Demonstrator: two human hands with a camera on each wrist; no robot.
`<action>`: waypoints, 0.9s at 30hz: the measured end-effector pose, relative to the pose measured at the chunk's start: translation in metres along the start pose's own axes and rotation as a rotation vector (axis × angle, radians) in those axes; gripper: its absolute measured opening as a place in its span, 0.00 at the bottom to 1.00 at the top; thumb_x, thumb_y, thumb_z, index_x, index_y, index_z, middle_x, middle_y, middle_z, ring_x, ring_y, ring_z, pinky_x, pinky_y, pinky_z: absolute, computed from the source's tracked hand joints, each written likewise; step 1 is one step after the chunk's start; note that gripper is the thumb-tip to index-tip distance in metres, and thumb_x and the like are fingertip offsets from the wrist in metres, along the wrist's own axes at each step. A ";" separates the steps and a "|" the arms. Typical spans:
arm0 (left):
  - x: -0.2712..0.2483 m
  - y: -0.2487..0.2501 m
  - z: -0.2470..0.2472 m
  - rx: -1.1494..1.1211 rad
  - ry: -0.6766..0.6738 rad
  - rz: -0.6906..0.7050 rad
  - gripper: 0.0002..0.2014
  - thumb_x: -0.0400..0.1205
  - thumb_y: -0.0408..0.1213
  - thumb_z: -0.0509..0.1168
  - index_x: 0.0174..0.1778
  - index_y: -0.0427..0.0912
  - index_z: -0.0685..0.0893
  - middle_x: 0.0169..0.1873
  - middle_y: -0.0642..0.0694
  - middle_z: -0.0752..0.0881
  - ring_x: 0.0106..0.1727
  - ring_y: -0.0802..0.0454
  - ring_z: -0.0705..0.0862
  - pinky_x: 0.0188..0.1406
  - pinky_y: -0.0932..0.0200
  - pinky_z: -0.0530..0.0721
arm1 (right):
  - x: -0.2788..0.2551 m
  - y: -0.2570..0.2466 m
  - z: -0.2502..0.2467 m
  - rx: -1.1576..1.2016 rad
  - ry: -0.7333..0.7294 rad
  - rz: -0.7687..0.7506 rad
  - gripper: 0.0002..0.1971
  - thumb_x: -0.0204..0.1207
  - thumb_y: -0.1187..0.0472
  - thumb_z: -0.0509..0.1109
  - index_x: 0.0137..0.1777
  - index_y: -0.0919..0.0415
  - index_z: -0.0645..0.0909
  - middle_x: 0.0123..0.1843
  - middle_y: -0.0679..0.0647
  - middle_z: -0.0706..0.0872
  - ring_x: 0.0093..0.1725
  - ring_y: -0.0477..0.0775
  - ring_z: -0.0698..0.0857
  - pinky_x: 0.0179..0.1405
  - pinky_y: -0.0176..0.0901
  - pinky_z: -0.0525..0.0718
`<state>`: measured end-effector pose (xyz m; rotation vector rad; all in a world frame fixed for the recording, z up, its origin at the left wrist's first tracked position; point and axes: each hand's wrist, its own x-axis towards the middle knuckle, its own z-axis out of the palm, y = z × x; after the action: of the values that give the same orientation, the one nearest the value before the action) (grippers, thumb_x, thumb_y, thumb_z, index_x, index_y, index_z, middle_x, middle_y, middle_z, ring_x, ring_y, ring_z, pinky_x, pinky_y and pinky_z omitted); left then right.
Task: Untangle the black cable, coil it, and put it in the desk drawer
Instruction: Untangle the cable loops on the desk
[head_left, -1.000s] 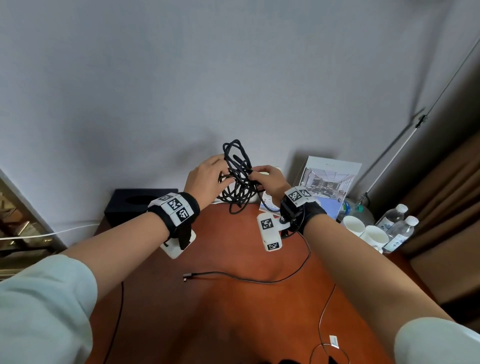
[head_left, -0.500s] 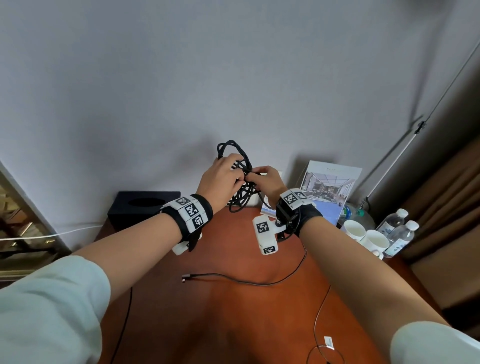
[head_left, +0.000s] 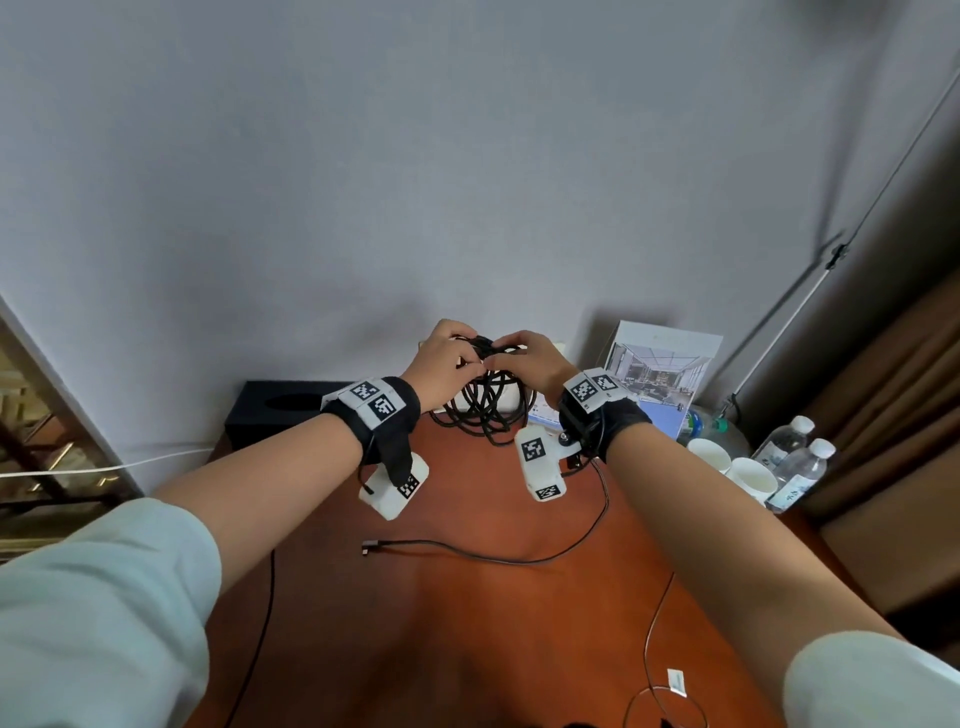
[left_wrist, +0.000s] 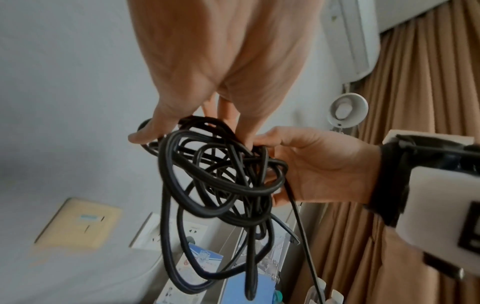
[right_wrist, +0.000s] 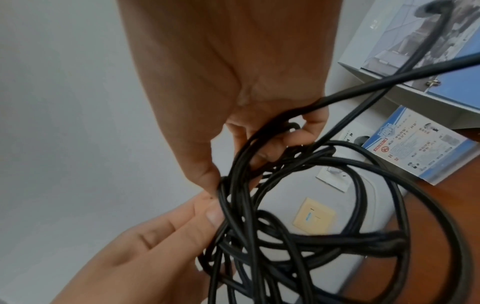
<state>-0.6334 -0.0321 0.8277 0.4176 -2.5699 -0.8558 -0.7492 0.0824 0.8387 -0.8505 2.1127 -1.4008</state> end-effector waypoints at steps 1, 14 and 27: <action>-0.001 -0.002 0.001 -0.031 -0.010 -0.021 0.07 0.81 0.37 0.68 0.44 0.38 0.89 0.68 0.44 0.73 0.72 0.47 0.70 0.77 0.52 0.63 | 0.001 0.001 0.000 -0.026 -0.010 0.002 0.13 0.69 0.64 0.77 0.51 0.60 0.81 0.45 0.57 0.86 0.47 0.54 0.84 0.59 0.49 0.81; -0.024 -0.010 -0.024 -1.136 -0.005 -0.412 0.18 0.76 0.22 0.70 0.62 0.27 0.80 0.59 0.46 0.79 0.57 0.46 0.82 0.57 0.44 0.80 | -0.020 0.025 -0.010 -0.033 -0.036 -0.005 0.08 0.81 0.59 0.63 0.41 0.53 0.81 0.37 0.49 0.81 0.39 0.47 0.79 0.43 0.39 0.77; -0.016 0.008 -0.033 -0.374 -0.209 -0.175 0.12 0.88 0.41 0.57 0.38 0.42 0.73 0.30 0.52 0.70 0.34 0.54 0.70 0.32 0.61 0.64 | -0.012 0.008 0.001 -0.285 -0.058 -0.131 0.07 0.80 0.54 0.63 0.51 0.56 0.76 0.45 0.51 0.84 0.49 0.52 0.82 0.58 0.46 0.78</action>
<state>-0.6051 -0.0365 0.8524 0.4616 -2.4996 -1.4809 -0.7424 0.0929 0.8311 -1.1433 2.2797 -1.1350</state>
